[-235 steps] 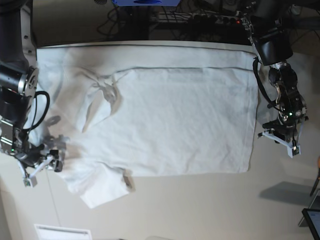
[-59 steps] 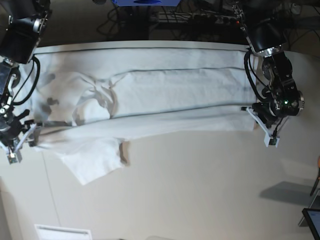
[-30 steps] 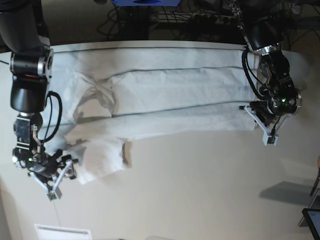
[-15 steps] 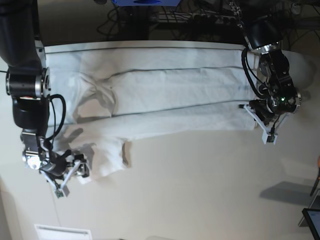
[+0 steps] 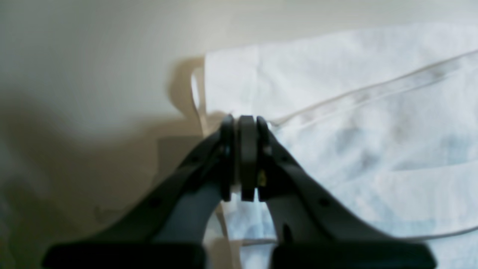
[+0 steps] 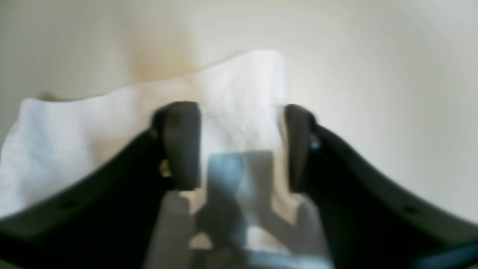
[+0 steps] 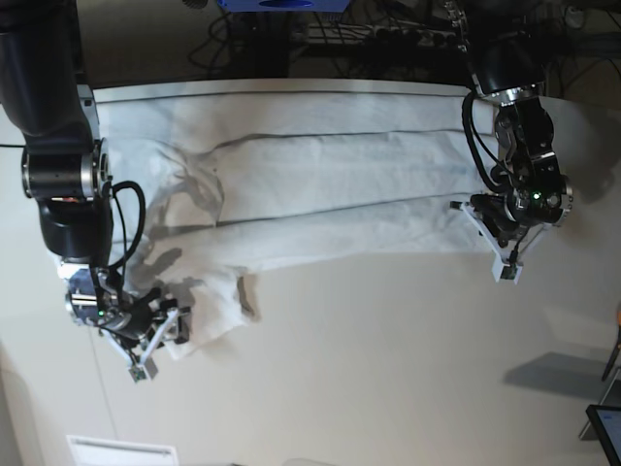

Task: Fold the T-shirt properly
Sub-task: 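Carry the held sleeve with the right gripper to the strip's end corner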

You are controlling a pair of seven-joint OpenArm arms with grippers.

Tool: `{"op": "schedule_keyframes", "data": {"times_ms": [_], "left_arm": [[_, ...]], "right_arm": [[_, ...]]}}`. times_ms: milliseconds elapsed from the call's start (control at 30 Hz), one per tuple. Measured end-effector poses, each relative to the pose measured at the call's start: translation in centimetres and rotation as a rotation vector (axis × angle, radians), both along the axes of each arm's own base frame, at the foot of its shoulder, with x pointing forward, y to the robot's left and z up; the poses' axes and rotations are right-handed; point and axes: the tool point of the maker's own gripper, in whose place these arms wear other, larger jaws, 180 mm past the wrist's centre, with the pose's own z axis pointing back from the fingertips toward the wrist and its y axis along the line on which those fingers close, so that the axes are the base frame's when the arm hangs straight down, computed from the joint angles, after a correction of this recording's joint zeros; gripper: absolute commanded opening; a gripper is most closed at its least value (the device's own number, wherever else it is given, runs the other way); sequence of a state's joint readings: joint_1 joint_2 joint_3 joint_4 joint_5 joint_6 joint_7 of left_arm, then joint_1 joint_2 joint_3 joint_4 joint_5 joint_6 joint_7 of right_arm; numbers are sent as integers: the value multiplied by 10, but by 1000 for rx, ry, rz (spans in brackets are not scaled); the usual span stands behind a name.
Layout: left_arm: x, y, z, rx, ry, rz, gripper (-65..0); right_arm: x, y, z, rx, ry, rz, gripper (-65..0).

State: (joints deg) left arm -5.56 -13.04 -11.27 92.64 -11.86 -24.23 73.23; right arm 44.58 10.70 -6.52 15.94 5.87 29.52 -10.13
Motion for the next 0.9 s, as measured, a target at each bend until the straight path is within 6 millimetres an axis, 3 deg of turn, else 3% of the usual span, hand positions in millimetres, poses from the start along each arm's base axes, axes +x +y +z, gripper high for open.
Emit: {"op": "schedule_keyframes", "data": {"times_ms": [67,500,600,767,900], "left_arm": [[0,1,0,4,0,1,-650],[3,7,6,19,-10,7,-650],[5,10,13,34,-28,5,-650],[15,4,43,69,-116,-26,-650],[10,3,44,80,-99,-28,-650]], "right_arm": [[0,-1,-1,0,4,-8,-650],[-5,-17,5,-108,31,-3,-650],[-18,-21,17,-160,-10,16,-650],[-46,-11,53,-198,-77,73,-650],[-66,0,76,-227,-139,112,-650]]}}
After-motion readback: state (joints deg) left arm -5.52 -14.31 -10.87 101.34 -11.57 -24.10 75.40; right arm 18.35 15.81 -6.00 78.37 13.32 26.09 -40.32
